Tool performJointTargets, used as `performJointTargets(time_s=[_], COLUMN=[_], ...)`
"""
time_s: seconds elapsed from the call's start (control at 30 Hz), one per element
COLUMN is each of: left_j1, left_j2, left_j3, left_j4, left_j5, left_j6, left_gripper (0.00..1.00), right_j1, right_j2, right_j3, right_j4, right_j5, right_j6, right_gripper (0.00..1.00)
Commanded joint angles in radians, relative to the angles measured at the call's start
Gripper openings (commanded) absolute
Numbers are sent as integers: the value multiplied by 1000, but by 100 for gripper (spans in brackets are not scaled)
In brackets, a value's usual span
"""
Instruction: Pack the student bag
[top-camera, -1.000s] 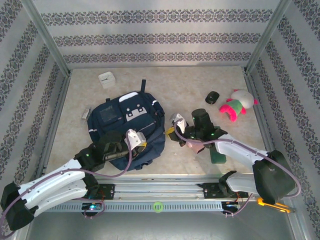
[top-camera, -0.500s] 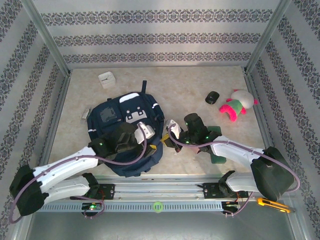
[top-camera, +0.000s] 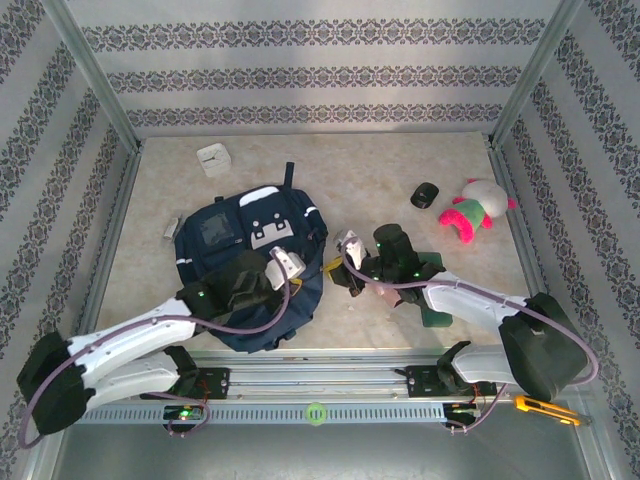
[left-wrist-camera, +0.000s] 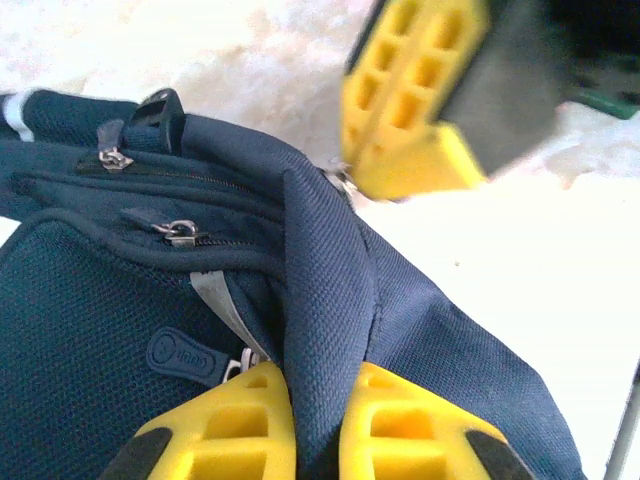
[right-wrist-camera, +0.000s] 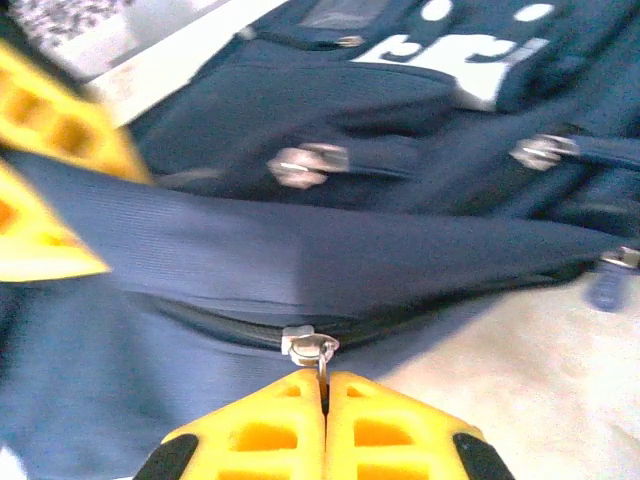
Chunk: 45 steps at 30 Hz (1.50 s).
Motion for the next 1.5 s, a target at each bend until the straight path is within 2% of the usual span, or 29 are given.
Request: performJointTargets(time_s=[0.0,0.2,0.4,0.53,0.63,0.83,0.87,0.93,0.97,1.0,1.1,1.2,1.3,1.4,1.47], left_j1=[5,8,9,9,9,9,12,18,20,20,20,40,120,149,149], left_j2=[-128,-242,-249,-205,-107,148,178,222,240,250,235,141,65,55,70], left_j3=[20,60,82,72,76,167,179,210,227,245,285,270,261,246,234], left_j4=[-44,-159,-180,-159,-120,-29,-9,2,-11,-37,-114,-128,-207,-305,-338], left_j5=[162,231,241,176,113,47,50,79,104,131,156,118,167,112,95], left_j6=[108,172,190,212,257,458,491,525,530,524,445,343,279,325,360], left_gripper=[0,0,0,0,0,0,0,2,9,21,56,65,67,70,75], right_j1=[-42,-91,-93,-93,-101,-120,-124,-138,-144,-150,-152,-133,-51,61,99], right_j2=[54,212,324,262,162,-30,-45,-69,-84,-103,-173,-240,-276,-259,-230], right_j3=[-21,48,101,79,38,-5,-4,-8,-6,-1,31,54,42,51,49], right_j4=[114,212,300,289,242,81,56,19,-3,-35,-163,-259,-247,-244,-225], right_j5=[116,262,301,297,310,336,341,344,344,342,335,316,276,290,316], right_j6=[98,227,288,279,260,222,214,216,224,233,248,304,326,302,326], right_gripper=[0,0,0,0,0,0,1,26,39,48,56,58,59,58,57])
